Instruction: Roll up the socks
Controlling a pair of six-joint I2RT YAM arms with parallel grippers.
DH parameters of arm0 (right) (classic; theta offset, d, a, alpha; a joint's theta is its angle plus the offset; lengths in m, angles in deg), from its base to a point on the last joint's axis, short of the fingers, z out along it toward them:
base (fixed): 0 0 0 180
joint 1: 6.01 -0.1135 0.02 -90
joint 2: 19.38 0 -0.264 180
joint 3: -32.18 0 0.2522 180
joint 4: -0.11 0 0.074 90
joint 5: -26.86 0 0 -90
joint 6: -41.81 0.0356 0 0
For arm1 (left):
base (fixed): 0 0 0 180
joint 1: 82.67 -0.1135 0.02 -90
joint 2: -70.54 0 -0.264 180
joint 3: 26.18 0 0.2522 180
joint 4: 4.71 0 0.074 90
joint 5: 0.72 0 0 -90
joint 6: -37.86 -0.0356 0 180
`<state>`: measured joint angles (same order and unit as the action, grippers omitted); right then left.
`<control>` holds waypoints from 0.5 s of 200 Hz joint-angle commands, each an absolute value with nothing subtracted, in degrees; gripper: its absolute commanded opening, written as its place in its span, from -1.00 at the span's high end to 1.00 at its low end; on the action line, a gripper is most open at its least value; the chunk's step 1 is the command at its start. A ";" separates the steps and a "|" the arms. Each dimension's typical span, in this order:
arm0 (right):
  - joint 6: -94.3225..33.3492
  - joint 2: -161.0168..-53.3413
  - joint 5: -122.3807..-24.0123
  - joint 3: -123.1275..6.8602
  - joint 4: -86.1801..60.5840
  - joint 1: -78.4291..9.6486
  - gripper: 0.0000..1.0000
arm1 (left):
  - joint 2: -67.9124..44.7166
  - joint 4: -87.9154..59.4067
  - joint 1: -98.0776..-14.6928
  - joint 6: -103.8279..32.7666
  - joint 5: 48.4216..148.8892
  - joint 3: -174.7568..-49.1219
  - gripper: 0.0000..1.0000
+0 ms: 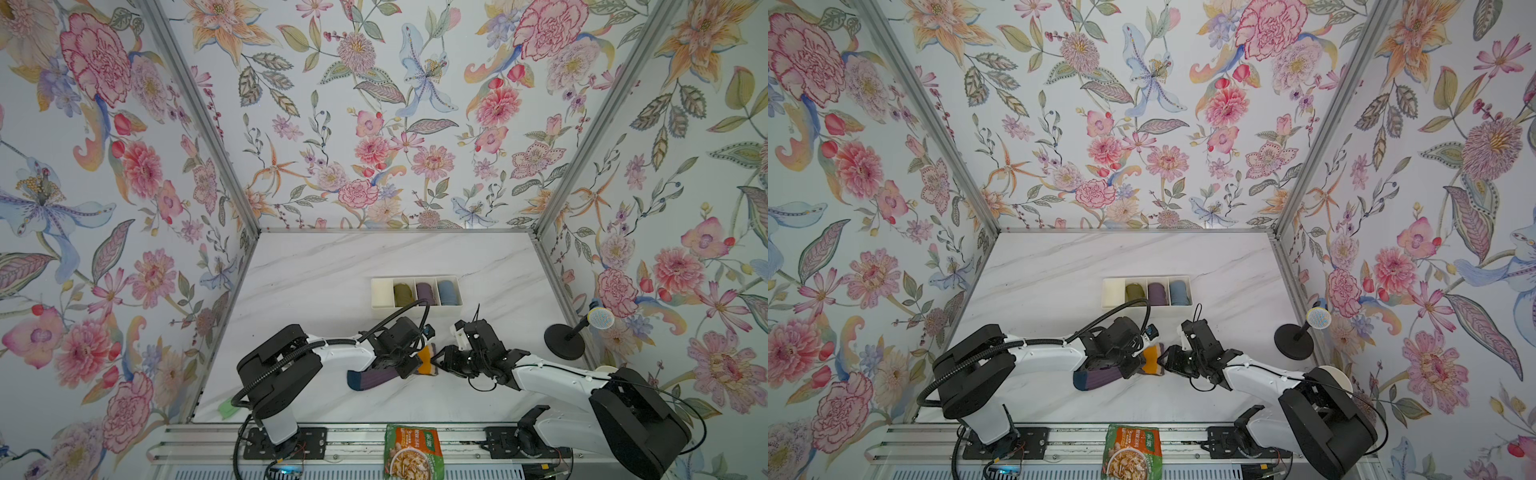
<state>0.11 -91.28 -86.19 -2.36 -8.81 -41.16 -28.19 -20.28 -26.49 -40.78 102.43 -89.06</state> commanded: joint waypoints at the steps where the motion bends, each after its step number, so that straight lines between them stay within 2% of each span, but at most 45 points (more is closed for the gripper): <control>1: 0.92 -92.16 -86.66 -0.79 -7.43 -40.75 0.14 | -29.34 -21.33 -27.21 -40.62 103.37 -88.03 1.00; 100: 2.09 -94.86 -87.97 1.35 -2.15 -40.02 0.17 | -29.99 -19.02 -28.05 -39.92 105.45 -86.61 1.00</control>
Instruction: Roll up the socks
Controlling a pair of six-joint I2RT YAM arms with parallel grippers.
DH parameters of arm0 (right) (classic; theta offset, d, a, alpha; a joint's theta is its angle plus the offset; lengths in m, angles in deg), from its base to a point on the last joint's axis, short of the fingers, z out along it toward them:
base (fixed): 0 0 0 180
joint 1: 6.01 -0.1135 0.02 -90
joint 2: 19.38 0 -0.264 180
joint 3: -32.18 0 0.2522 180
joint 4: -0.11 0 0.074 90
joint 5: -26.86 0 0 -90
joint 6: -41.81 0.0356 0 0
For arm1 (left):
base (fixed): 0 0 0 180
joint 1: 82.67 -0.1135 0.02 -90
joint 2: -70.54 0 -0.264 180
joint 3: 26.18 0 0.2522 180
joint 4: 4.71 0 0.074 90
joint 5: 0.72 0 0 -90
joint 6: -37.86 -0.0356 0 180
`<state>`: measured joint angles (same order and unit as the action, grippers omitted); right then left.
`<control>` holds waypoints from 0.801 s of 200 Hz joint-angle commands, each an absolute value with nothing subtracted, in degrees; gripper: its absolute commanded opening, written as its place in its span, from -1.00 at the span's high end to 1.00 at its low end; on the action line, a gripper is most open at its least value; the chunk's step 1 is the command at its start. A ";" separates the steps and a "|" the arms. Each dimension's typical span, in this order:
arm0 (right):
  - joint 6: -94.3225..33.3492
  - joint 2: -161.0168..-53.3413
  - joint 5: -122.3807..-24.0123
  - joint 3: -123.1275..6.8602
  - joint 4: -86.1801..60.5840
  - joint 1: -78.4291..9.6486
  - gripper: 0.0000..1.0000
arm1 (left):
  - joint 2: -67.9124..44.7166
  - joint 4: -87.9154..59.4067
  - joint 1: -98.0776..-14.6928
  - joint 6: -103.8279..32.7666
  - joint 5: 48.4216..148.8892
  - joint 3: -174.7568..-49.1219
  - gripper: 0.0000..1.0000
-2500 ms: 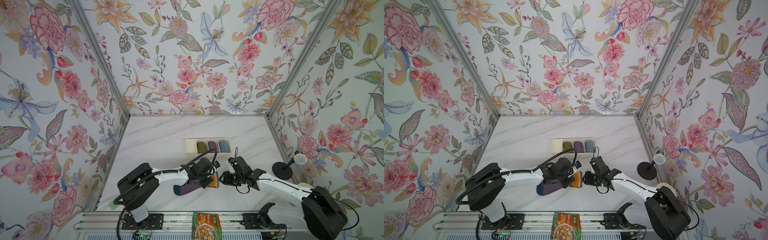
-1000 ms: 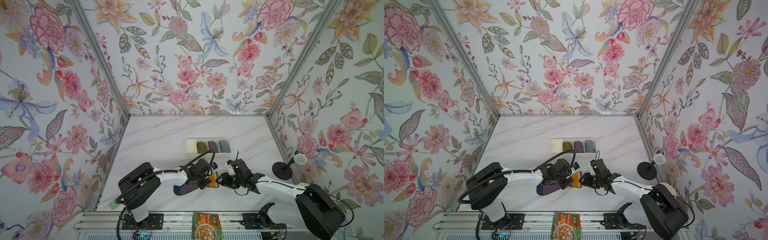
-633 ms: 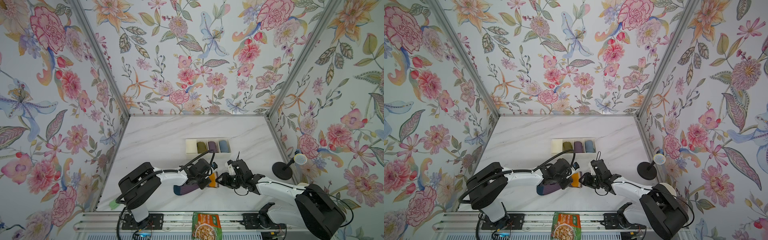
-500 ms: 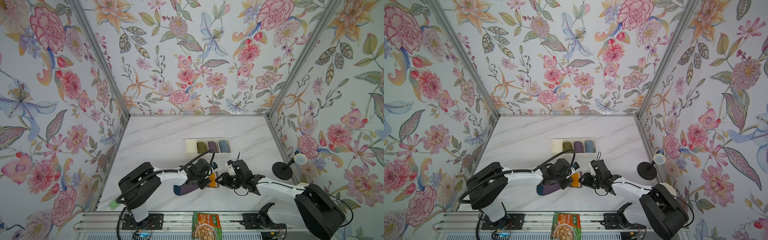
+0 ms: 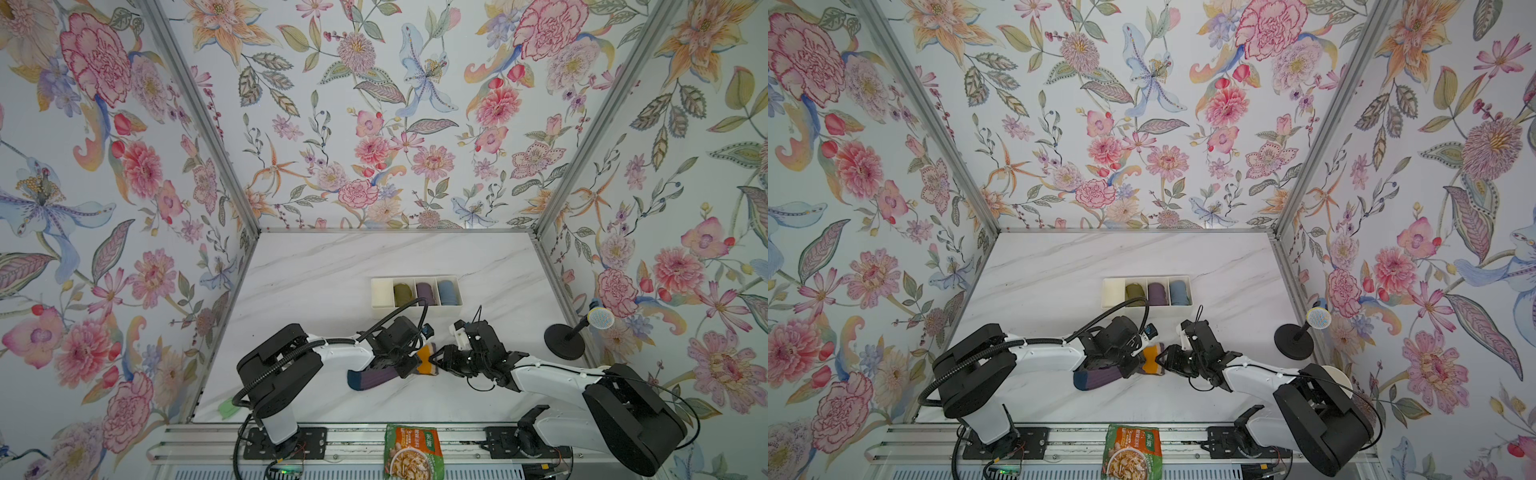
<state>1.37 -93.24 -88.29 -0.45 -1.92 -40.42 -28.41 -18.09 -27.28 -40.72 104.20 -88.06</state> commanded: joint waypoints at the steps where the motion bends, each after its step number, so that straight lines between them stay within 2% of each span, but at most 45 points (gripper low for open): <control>1: 2.13 -94.91 -87.99 1.36 -2.05 -40.02 0.17 | -30.00 -18.97 -28.07 -39.92 105.50 -86.61 1.00; 53: 2.55 -95.05 -88.68 1.96 0.93 -39.85 0.29 | -30.62 -18.39 -28.40 -39.74 106.07 -86.35 1.00; 83: 1.86 -91.36 -86.85 1.75 0.71 -39.92 0.44 | -30.79 -18.17 -28.52 -39.74 106.29 -86.49 1.00; 123: -1.48 -86.17 -83.00 0.06 -5.47 -40.12 0.46 | -30.97 -17.79 -28.62 -39.73 106.85 -87.11 1.00; 160: -3.19 -85.90 -82.64 -1.27 -8.63 -40.11 0.44 | -31.10 -17.21 -28.76 -39.61 107.24 -87.88 1.00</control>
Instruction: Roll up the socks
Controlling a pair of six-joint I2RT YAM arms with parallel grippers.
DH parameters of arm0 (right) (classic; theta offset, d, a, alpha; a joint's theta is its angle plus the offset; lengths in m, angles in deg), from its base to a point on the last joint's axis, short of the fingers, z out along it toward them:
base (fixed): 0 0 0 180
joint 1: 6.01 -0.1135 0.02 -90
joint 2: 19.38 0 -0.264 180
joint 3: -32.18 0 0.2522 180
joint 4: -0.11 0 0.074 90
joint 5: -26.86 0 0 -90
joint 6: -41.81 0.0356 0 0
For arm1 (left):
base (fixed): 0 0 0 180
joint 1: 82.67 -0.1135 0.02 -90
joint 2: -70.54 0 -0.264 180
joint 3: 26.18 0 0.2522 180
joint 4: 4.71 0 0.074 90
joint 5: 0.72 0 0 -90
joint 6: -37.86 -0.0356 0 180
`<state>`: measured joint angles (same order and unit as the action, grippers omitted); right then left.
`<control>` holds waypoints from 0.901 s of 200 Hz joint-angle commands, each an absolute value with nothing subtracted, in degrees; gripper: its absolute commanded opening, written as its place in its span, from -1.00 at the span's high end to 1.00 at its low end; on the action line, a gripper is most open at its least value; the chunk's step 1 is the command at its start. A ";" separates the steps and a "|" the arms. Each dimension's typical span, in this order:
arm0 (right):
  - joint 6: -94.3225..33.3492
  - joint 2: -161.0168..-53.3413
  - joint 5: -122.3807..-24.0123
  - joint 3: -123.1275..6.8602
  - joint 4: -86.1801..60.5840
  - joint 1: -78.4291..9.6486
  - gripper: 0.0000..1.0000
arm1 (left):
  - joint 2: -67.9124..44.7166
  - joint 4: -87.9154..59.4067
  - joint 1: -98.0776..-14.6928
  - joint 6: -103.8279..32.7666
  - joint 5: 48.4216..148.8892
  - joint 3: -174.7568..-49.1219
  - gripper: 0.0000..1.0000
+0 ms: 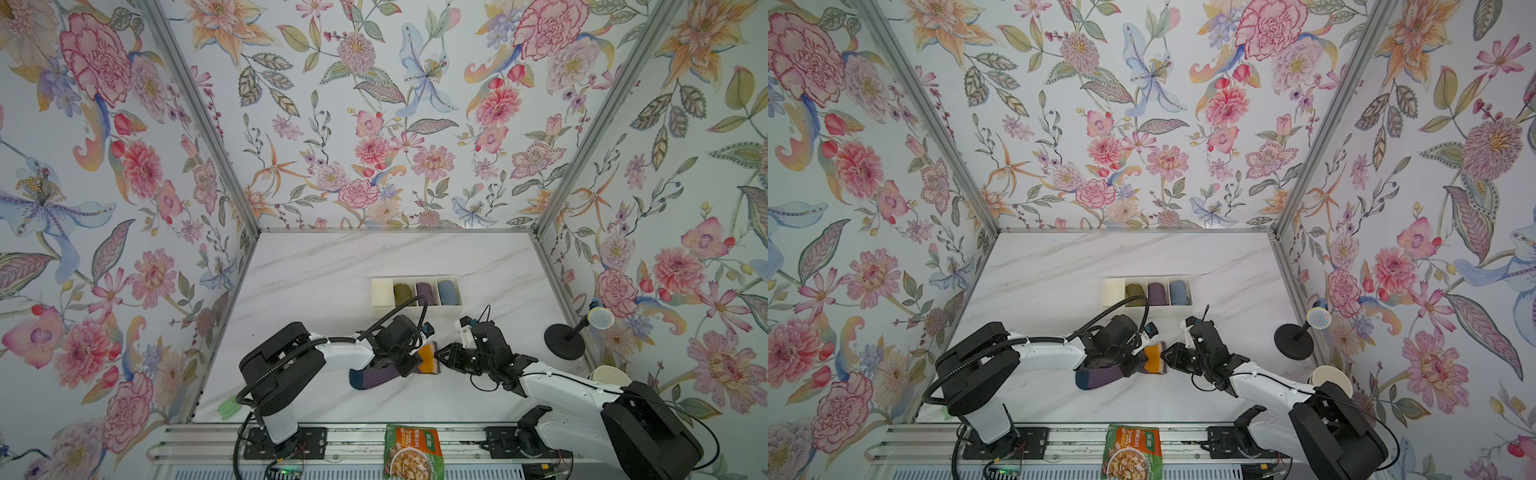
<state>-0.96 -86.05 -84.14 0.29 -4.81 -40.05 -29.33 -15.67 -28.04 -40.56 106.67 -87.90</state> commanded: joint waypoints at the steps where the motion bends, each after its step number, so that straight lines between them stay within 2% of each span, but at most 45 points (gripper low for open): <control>1: -3.19 -85.91 -82.65 -1.27 -8.72 -40.15 0.43 | -31.12 -17.14 -28.74 -39.59 107.27 -87.90 1.00; 11: -3.27 -86.52 -82.84 -1.59 -9.13 -40.19 0.32 | -31.19 -16.88 -28.79 -39.49 107.45 -88.01 1.00; 33: -3.02 -87.45 -82.74 -1.58 -9.91 -40.11 0.22 | -31.67 -16.57 -28.80 -39.23 107.91 -88.19 1.00; 180: 0.42 -93.78 -87.30 1.58 1.15 -39.81 0.34 | -32.00 -16.25 -29.02 -39.46 108.89 -87.93 1.00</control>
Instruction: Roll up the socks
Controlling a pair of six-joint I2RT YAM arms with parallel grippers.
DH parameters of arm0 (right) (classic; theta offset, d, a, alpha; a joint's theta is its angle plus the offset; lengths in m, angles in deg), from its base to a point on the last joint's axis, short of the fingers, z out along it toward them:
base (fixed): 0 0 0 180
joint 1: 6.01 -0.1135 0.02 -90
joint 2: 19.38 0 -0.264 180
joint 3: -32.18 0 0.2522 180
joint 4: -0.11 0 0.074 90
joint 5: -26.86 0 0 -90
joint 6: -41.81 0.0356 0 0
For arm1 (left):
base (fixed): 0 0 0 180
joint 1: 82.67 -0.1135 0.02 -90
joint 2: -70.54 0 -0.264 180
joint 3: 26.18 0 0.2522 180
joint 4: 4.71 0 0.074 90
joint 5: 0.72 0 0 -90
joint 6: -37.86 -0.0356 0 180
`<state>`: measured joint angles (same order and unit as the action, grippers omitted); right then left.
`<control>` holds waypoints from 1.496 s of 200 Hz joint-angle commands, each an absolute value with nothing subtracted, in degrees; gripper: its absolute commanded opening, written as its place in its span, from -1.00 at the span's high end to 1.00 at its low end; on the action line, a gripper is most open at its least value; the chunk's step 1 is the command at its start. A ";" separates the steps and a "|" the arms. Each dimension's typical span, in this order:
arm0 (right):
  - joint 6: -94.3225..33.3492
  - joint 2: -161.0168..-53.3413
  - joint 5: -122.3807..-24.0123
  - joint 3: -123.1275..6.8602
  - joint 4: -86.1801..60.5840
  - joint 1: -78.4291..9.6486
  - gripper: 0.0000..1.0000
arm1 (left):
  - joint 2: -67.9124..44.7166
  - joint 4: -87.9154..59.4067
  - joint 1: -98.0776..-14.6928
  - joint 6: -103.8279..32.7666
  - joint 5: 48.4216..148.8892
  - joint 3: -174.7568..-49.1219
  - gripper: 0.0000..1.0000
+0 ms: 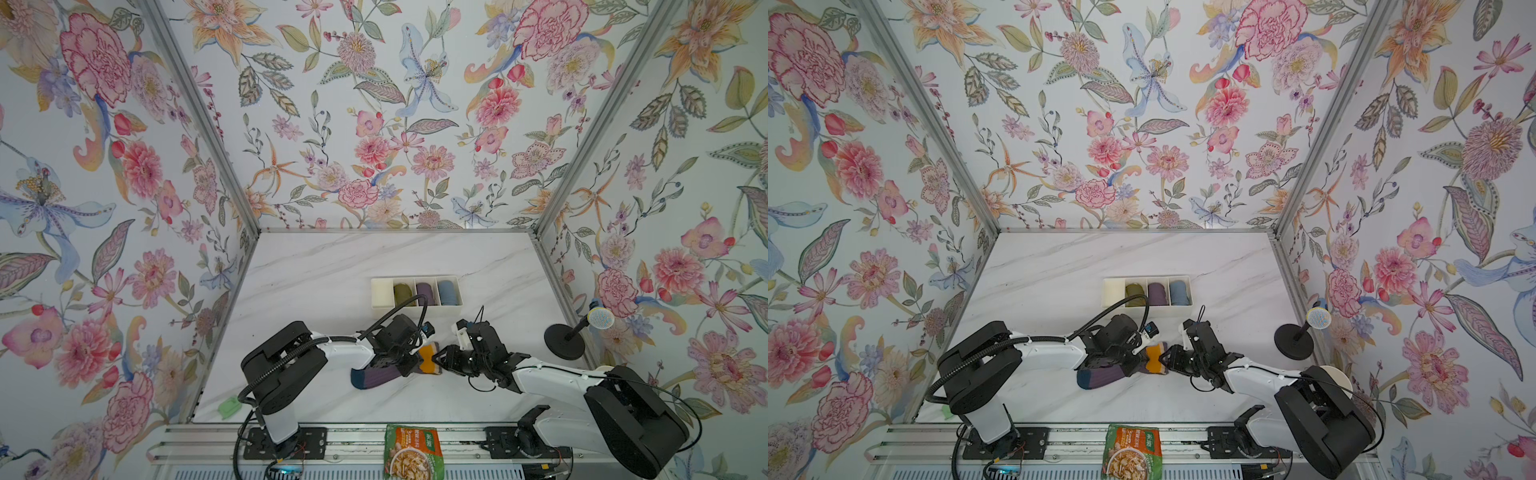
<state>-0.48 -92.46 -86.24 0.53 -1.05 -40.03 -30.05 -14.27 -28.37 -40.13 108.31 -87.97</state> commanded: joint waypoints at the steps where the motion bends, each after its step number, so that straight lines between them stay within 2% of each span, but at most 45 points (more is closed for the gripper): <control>1: 0.42 -93.89 -87.31 1.61 1.18 -39.83 0.34 | -32.01 -16.18 -29.04 -39.47 108.89 -87.93 1.00; 29: 0.50 -94.59 -87.75 1.62 1.86 -39.82 0.43 | -32.02 -16.24 -29.05 -39.48 109.04 -87.93 1.00; 64: -0.14 -93.79 -86.94 1.54 1.30 -40.02 0.77 | -31.85 -15.97 -29.22 -39.39 109.00 -87.93 1.00; 105: -2.81 -90.84 -82.25 -0.97 -5.64 -41.31 0.98 | -30.34 -15.71 -29.50 -39.02 108.93 -88.36 1.00; 199: -6.16 -89.04 -74.34 -6.76 -20.98 -42.48 0.98 | -23.81 -16.27 -30.53 -37.03 106.00 -85.82 1.00; 299: -9.33 -88.71 -64.84 -14.10 -33.34 -46.16 0.98 | -24.47 -14.84 -31.12 -36.14 104.75 -82.06 1.00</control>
<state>-7.50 -88.57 -69.36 -11.45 -27.87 -45.12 -24.33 -15.14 -30.29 -37.04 105.53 -82.81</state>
